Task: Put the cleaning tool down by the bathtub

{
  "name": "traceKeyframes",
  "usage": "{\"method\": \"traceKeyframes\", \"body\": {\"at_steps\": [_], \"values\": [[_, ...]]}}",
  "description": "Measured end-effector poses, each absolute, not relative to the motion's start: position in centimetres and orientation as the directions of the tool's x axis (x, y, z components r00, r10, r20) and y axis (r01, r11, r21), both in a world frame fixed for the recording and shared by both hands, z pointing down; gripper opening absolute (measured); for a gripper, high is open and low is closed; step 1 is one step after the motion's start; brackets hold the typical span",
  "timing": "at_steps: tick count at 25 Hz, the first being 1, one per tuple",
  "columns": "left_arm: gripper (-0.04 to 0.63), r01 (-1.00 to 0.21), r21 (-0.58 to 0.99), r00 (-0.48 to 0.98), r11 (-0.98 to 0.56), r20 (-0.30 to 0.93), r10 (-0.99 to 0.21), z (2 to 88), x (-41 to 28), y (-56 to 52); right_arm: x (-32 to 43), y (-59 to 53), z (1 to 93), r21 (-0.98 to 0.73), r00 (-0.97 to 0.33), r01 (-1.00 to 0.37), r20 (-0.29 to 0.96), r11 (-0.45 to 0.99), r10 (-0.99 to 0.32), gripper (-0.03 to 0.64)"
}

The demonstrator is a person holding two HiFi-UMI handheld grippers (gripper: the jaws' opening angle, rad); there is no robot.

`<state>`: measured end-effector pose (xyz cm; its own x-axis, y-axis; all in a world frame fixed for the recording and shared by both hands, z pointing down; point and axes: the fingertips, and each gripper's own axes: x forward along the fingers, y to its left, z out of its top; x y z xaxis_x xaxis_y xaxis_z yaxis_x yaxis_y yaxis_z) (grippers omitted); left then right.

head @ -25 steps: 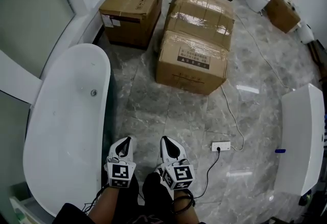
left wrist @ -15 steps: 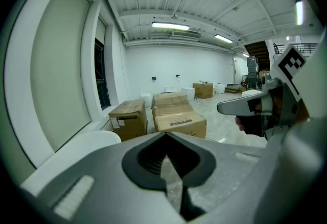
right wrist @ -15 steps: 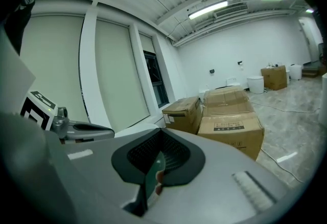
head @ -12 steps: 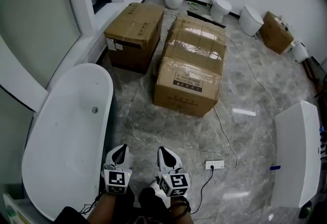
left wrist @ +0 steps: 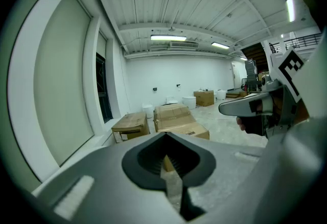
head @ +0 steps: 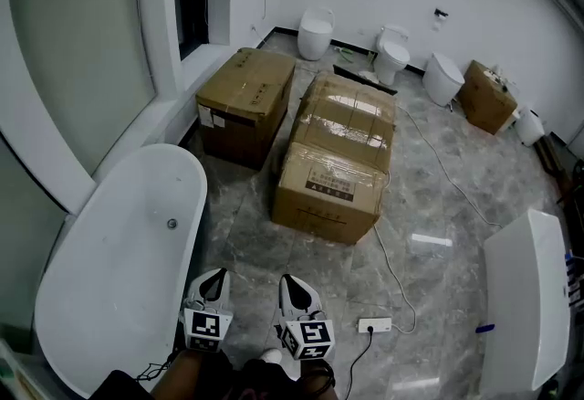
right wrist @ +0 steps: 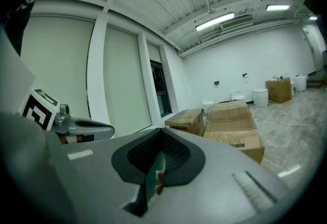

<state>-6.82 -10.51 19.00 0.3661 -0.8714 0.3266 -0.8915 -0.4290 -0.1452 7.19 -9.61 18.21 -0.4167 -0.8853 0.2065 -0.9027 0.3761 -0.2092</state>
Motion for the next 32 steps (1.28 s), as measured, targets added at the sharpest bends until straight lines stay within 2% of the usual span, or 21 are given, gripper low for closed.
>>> {"method": "traceKeyframes", "body": {"at_steps": [8,18,32], "values": [[0.0,-0.91,-0.098,0.373,-0.403,0.23,-0.899,13.4,-7.6,-12.0,8.1,-11.0,14.0,-0.164,-0.407,-0.908,0.131,0.385,-0.904,0.023],[0.0,-0.91,-0.16,0.363,-0.383,0.142,-0.921,9.3,-7.4,-12.5,9.8,-11.6,10.3,-0.122,-0.396,-0.914,0.063,0.387,-0.916,0.02],[0.0,-0.901,-0.182,0.377,-0.393,0.117,-0.919,7.2,-6.4,-12.9,11.1,-11.5,8.2,-0.065,-0.37,-0.928,0.053,0.367,-0.928,0.02]]}}
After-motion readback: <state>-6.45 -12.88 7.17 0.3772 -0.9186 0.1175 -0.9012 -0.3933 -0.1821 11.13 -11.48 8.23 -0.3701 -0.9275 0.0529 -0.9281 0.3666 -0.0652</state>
